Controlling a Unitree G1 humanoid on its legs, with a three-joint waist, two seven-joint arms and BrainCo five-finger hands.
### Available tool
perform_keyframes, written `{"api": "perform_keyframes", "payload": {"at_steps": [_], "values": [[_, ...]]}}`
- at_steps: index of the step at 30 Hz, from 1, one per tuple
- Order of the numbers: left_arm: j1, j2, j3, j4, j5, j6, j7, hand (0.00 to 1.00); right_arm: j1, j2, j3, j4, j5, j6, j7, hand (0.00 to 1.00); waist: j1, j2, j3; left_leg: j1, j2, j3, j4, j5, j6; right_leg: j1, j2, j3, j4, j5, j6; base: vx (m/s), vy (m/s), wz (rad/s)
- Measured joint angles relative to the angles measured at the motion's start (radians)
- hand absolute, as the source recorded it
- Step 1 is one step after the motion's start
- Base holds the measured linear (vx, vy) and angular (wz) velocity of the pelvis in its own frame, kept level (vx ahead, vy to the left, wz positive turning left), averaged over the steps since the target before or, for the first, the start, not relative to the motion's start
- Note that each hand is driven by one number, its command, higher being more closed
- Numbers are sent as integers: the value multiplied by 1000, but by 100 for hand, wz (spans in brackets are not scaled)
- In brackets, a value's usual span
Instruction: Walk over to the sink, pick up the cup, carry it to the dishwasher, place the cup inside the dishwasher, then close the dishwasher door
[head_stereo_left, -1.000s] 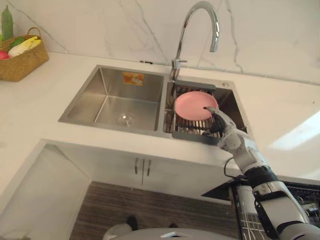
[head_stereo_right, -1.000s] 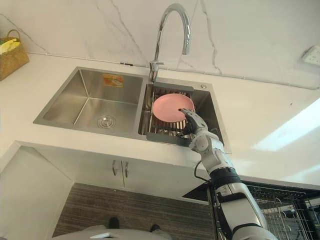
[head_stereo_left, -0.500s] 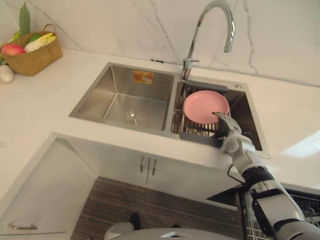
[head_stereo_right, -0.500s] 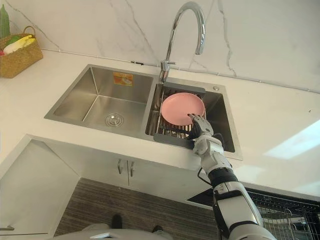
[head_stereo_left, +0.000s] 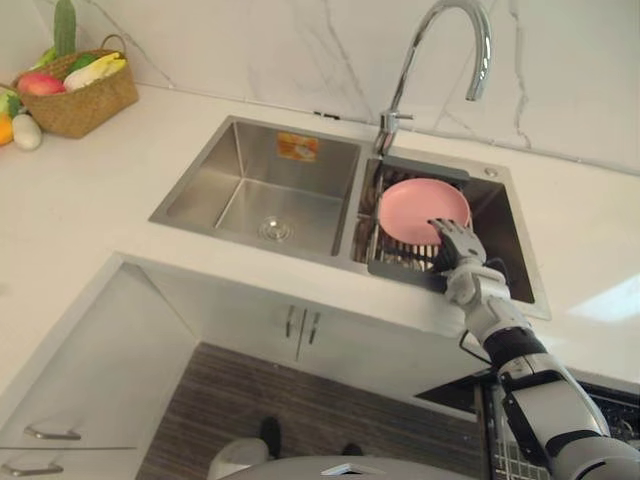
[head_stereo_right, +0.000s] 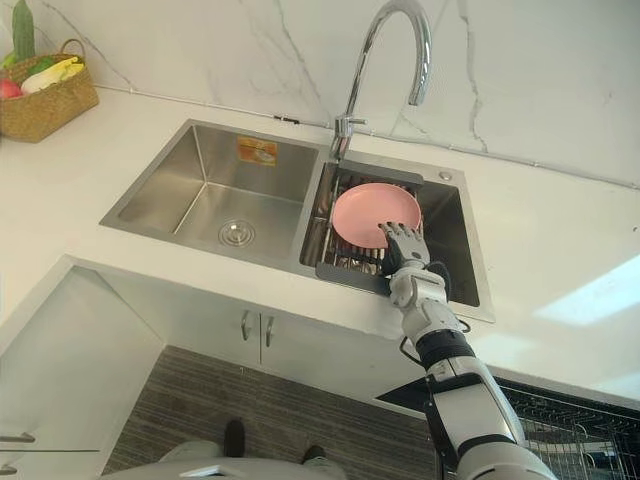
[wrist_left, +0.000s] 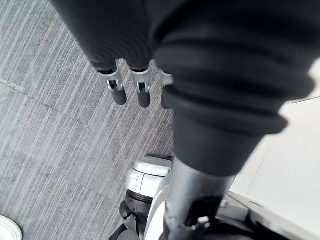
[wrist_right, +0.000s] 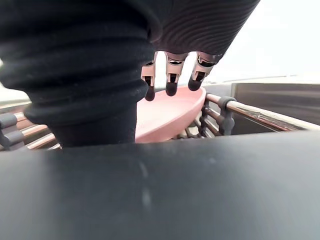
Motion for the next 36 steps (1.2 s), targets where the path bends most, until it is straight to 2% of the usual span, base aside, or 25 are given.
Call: {"api": "perform_keyframes", "payload": {"at_steps": [6, 10, 12, 15, 18, 20, 23, 27, 33, 36], "values": [[0, 0, 0, -3, 5, -2, 0, 0, 0, -9, 18, 0, -39, -26, -38, 0, -4, 0, 7, -4, -4, -2, 0, -1, 1, -1, -6, 2, 8, -4, 4, 2, 17, 0], [0, -1, 0, -8, 18, -3, -1, 0, 0, -27, 49, 0, -20, -18, -59, 0, -2, 0, 12, -3, -6, -2, 0, -2, 2, -2, -8, 3, 12, -5, 5, 0, 0, 0], [0, -1, 0, -9, 18, -3, -1, 0, 0, -34, 48, -1, 63, -5, -75, 0, -2, 1, 14, -3, -6, -1, 0, -2, 2, -2, -8, 4, 14, -5, 5, 0, 0, 0], [0, -4, 0, -9, 18, -7, -1, 0, 0, -41, 16, -1, 323, 24, -108, 0, -3, 5, 17, 0, -6, 1, 0, -2, 2, -2, -8, 10, 15, -5, 5, 9, 9, -2], [0, -14, 1, -9, 19, -14, 0, 0, 0, -27, -78, -1, 538, 25, -111, 0, -8, 19, 25, 2, -5, 12, 0, -2, 2, -9, -8, 26, 19, -4, 5, 11, 17, -12], [1, -18, 1, -9, 20, -14, 1, 0, 0, -15, -120, -1, 602, 25, -111, 0, -15, 25, 29, 3, -5, 13, 0, -2, 2, -9, -8, 28, 20, -3, 5, 5, 7, -4], [3, -22, 2, -10, 21, -14, 4, 0, 0, 11, -183, -23, 640, 25, -114, 0, -25, 30, 30, 5, -4, 16, 0, -2, 2, -9, -8, 31, 20, -2, 4, 12, 3, -1], [5, -28, 2, -17, 26, -14, 7, 0, 0, 13, -256, -196, 652, 17, -118, 0, -22, 40, 29, 25, 1, 37, 0, -2, 2, -2, -4, 49, 19, 7, 2, 43, 1, -10], [4, -27, 2, -17, 39, -14, 11, 0, 0, 52, -274, -294, 693, 22, -116, 0, -31, 39, 29, 40, 12, 63, 0, -7, -2, 1, 6, 77, 16, 7, -3, 8, -14, -16], [1, -26, 2, -17, 39, -13, 12, 0, 2, 58, -282, -334, 753, 27, -114, 0, -34, 39, 29, 48, 18, 72, 0, -9, -5, 5, 12, 85, 13, 8, -6, -8, -13, -11]]}}
